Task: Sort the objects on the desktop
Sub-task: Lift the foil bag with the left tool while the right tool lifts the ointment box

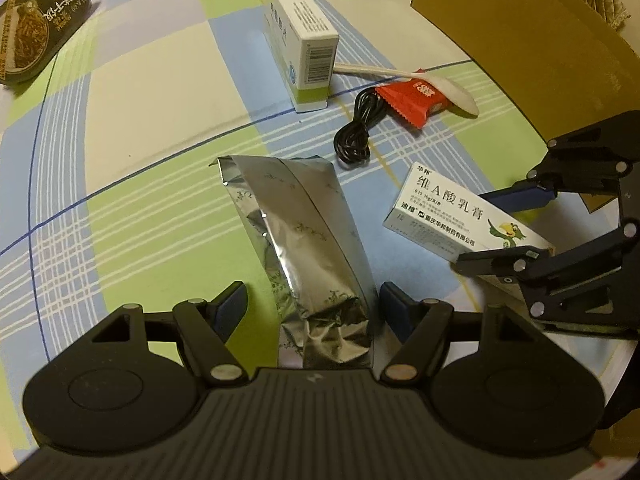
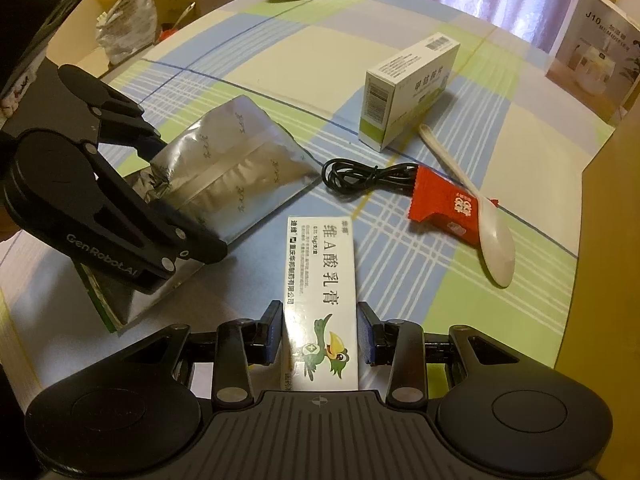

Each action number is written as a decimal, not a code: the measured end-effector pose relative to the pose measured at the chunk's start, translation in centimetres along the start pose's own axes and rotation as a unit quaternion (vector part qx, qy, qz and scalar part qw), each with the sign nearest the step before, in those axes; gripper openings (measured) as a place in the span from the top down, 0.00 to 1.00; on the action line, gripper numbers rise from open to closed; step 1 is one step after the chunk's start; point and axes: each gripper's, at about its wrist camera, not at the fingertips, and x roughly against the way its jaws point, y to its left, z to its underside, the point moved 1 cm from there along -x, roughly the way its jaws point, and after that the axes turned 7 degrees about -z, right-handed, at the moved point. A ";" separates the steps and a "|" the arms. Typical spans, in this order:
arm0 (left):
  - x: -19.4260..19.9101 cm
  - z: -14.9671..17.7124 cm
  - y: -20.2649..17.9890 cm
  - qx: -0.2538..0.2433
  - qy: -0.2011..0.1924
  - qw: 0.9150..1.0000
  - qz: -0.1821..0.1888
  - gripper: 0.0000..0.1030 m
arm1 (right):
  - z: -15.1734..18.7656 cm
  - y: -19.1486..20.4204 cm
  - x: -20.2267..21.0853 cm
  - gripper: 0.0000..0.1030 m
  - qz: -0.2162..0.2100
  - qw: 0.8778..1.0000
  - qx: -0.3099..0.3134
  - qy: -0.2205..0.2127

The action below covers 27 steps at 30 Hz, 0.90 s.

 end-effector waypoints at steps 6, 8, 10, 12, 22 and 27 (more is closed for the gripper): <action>0.0 -0.3 0.0 -0.003 -0.003 1.000 0.004 0.48 | 0.0 -0.2 -0.2 0.66 -0.002 1.000 -0.001 0.002; 0.3 -0.4 0.1 -0.002 -0.008 1.000 0.005 0.56 | -0.1 -0.3 -0.2 0.66 -0.004 1.000 -0.004 0.002; 0.5 -0.5 0.2 -0.005 -0.011 1.000 0.007 0.61 | -0.1 -0.3 -0.3 0.66 -0.006 1.000 -0.006 0.003; 0.7 -0.5 0.4 -0.007 -0.014 1.000 0.013 0.64 | -0.1 -0.4 -0.4 0.66 -0.006 1.000 -0.007 0.005; 1.3 -0.2 0.1 -0.024 -0.020 0.999 0.010 0.68 | -0.2 -0.4 -0.7 0.66 -0.007 1.000 -0.008 0.006; 0.8 0.4 -0.2 -0.038 -0.004 0.999 -0.007 0.55 | -0.1 -0.2 -0.7 0.66 -0.002 1.000 -0.002 0.008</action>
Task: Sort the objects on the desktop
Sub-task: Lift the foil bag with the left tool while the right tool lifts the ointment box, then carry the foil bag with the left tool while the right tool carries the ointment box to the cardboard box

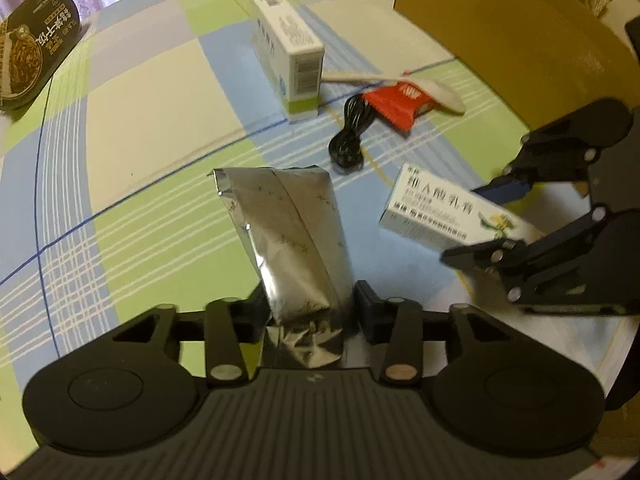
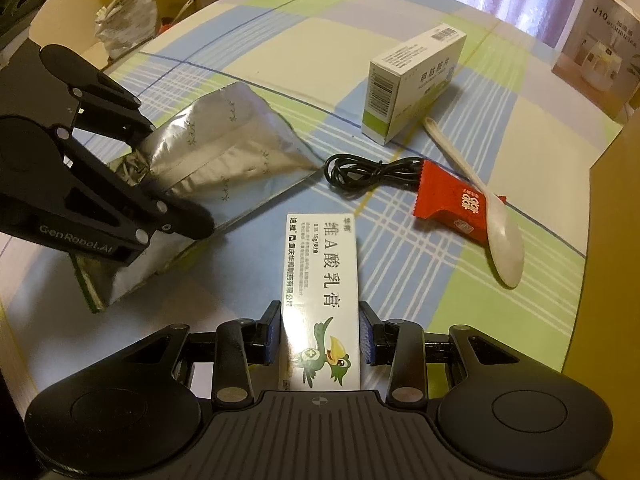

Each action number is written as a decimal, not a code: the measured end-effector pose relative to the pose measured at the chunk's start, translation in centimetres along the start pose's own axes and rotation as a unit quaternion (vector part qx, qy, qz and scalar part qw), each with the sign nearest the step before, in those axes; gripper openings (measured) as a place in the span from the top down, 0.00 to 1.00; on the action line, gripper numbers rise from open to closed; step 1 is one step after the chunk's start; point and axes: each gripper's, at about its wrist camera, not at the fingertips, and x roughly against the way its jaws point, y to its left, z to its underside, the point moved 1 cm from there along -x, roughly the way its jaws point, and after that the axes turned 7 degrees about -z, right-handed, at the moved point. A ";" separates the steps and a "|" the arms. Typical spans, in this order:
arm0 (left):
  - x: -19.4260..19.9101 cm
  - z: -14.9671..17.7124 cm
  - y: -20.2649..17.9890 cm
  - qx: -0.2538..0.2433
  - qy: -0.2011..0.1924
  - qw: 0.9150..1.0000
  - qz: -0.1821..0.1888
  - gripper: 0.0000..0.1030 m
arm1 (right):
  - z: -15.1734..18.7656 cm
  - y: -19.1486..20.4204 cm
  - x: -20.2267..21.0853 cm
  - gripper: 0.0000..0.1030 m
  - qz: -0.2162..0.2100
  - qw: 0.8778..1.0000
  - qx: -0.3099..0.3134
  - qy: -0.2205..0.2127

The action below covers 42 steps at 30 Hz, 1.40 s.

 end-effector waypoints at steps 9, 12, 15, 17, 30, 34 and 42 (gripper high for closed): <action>0.3 0.2 -0.1 -0.008 0.001 1.000 -0.002 0.63 | -0.2 0.3 -0.2 0.66 -0.001 1.000 0.005 -0.003; 1.0 -0.1 0.3 0.001 -0.008 1.000 -0.006 0.64 | -0.6 0.3 0.3 0.66 0.000 1.000 -0.001 -0.021; 1.7 -0.5 0.6 0.009 -0.017 1.000 -0.008 0.64 | -1.0 0.1 1.4 0.66 0.002 0.999 -0.013 -0.045; 2.3 -0.7 0.7 0.015 -0.025 1.000 -0.009 0.64 | -1.2 -0.3 2.0 0.66 0.004 0.998 -0.022 -0.059; 6.7 -4.8 -1.1 0.041 -0.102 0.994 0.002 0.64 | -2.5 -2.4 8.4 0.66 0.027 0.986 -0.066 -0.149; 7.7 -6.8 -2.7 0.045 -0.129 0.991 0.013 0.64 | -2.5 -3.1 10.2 0.66 0.050 0.980 -0.080 -0.174; 9.5 -10.2 -6.3 0.047 -0.179 0.982 0.036 0.64 | -1.1 -5.8 15.7 0.66 0.103 0.955 -0.117 -0.254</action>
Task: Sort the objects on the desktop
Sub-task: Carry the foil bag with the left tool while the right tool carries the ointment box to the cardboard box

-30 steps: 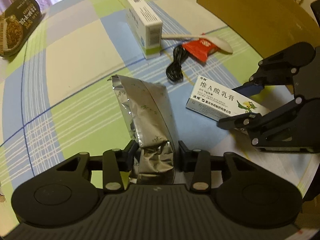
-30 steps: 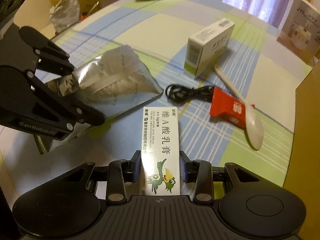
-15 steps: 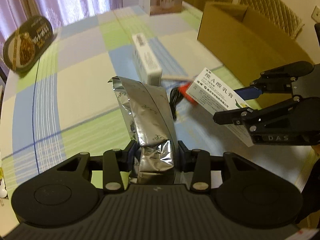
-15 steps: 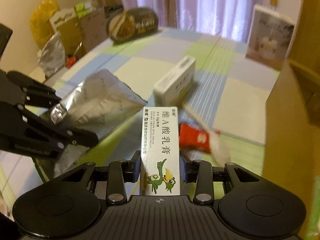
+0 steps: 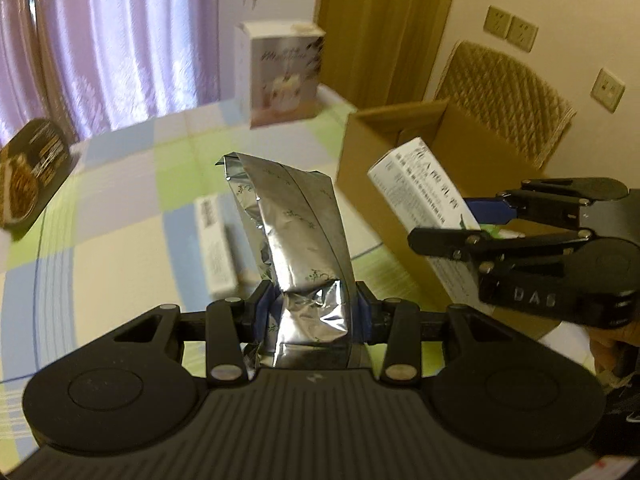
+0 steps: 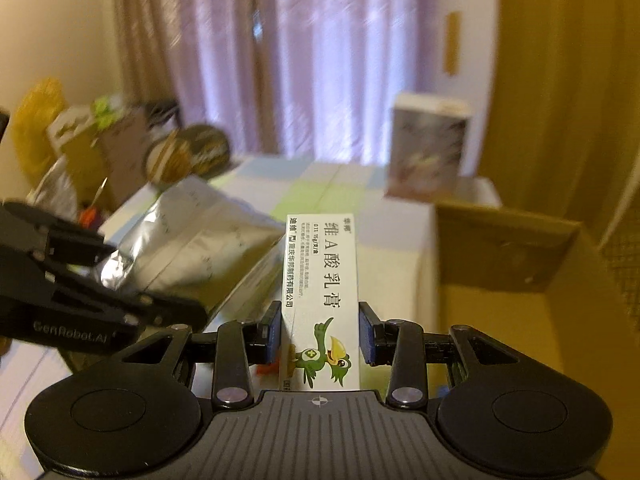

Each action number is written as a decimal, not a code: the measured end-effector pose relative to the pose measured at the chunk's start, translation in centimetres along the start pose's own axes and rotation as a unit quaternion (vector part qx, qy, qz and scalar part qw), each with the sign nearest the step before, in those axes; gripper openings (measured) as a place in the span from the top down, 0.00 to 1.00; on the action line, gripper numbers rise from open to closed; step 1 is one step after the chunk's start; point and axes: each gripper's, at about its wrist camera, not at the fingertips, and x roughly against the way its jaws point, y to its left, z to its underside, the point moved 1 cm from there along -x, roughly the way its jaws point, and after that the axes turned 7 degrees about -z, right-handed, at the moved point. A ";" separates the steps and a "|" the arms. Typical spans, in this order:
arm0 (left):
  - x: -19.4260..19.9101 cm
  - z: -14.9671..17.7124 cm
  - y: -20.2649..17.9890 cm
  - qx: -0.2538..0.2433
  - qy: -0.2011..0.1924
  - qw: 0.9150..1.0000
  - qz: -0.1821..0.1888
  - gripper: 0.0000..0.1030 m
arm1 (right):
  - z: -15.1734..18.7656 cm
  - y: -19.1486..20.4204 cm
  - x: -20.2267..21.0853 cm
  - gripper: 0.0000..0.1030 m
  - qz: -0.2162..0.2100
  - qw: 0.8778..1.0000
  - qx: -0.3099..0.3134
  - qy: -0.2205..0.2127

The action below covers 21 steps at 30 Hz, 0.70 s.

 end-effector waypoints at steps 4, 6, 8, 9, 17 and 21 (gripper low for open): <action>0.1 -1.5 -2.1 -0.002 -0.018 1.000 0.018 0.64 | -0.8 -2.4 2.2 0.66 0.028 0.998 -0.033 -0.038; 0.1 -2.2 -3.1 -0.006 -0.024 0.999 0.026 0.64 | -0.9 -3.3 3.0 0.66 0.043 0.997 -0.037 -0.045; -0.2 -2.6 -4.0 -0.009 -0.027 0.999 0.034 0.64 | -0.7 -4.1 3.3 0.66 0.053 0.997 -0.043 -0.042; -0.3 -2.8 -4.4 -0.009 -0.027 0.999 0.037 0.64 | -0.5 -4.7 3.4 0.66 0.058 0.996 -0.049 -0.039; -1.7 -4.1 -7.9 -0.016 -0.028 0.997 0.066 0.64 | 1.2 -8.0 5.4 0.66 0.097 0.992 -0.072 -0.028; -2.5 -4.5 -10.0 -0.023 -0.025 0.996 0.084 0.64 | 2.1 -9.7 5.8 0.66 0.110 0.990 -0.083 -0.020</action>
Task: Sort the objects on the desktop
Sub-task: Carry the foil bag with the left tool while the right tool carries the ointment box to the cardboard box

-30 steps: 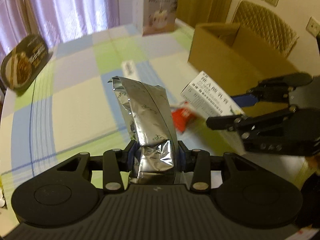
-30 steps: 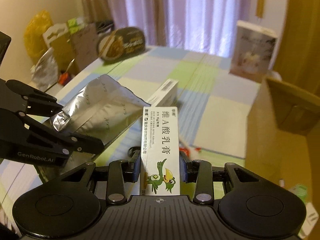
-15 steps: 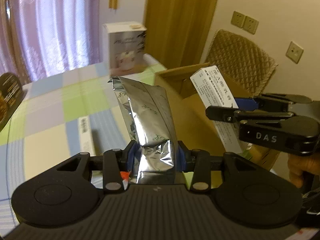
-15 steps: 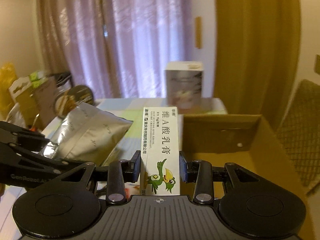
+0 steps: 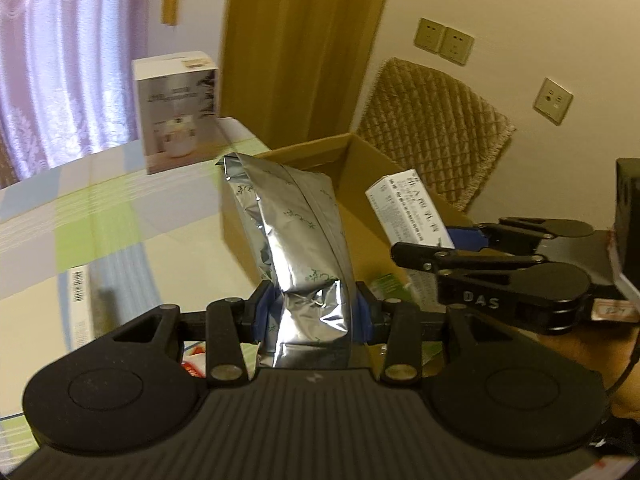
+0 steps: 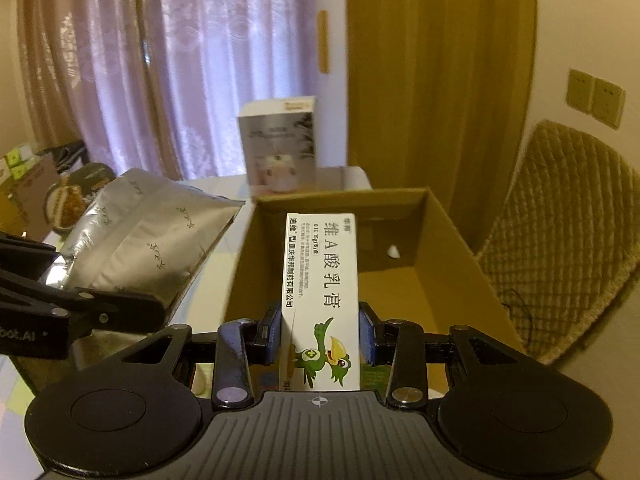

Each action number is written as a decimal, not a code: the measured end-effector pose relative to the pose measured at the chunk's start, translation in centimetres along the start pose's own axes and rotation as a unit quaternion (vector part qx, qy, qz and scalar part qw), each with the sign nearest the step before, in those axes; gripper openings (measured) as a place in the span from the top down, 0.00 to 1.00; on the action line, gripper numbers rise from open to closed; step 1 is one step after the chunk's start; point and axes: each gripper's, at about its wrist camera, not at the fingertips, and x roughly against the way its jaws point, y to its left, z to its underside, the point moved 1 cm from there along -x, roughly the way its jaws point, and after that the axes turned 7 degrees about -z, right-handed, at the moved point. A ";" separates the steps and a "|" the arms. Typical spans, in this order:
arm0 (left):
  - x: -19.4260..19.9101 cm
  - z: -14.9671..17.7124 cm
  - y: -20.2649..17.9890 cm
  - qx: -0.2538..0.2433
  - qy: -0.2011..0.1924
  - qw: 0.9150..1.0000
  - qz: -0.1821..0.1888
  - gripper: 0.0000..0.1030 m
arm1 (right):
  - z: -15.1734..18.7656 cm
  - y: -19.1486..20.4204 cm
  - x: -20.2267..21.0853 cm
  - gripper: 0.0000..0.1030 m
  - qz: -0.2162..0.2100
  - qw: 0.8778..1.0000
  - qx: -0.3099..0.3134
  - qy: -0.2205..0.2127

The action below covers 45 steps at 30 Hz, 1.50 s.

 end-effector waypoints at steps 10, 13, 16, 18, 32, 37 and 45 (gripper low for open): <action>-2.2 -0.7 -2.2 0.004 0.007 1.000 0.029 0.64 | 1.2 -3.5 0.5 0.66 0.024 0.999 -0.024 0.017; -2.5 -1.1 -2.6 0.006 0.005 0.999 0.032 0.64 | 1.2 -4.5 0.3 0.66 0.027 0.999 -0.033 0.020; -2.8 -1.4 -3.0 0.012 0.003 0.999 0.038 0.64 | 1.2 -5.0 0.2 0.66 0.031 0.999 -0.035 0.021; -3.1 -1.6 -3.2 0.017 0.002 0.999 0.041 0.64 | 1.2 -5.3 0.1 0.66 0.033 0.999 -0.037 0.022; -5.0 -2.0 -4.1 0.058 0.001 0.998 0.028 0.64 | 1.0 -7.0 0.2 0.66 0.027 0.998 -0.047 0.011; -5.6 -1.9 -4.3 0.067 0.004 0.997 0.026 0.64 | 0.8 -7.3 0.1 0.66 0.023 0.998 -0.051 0.007; -6.3 -1.4 -3.9 0.090 0.010 0.996 0.021 0.64 | 0.6 -7.2 -0.5 0.66 0.017 0.998 -0.053 0.008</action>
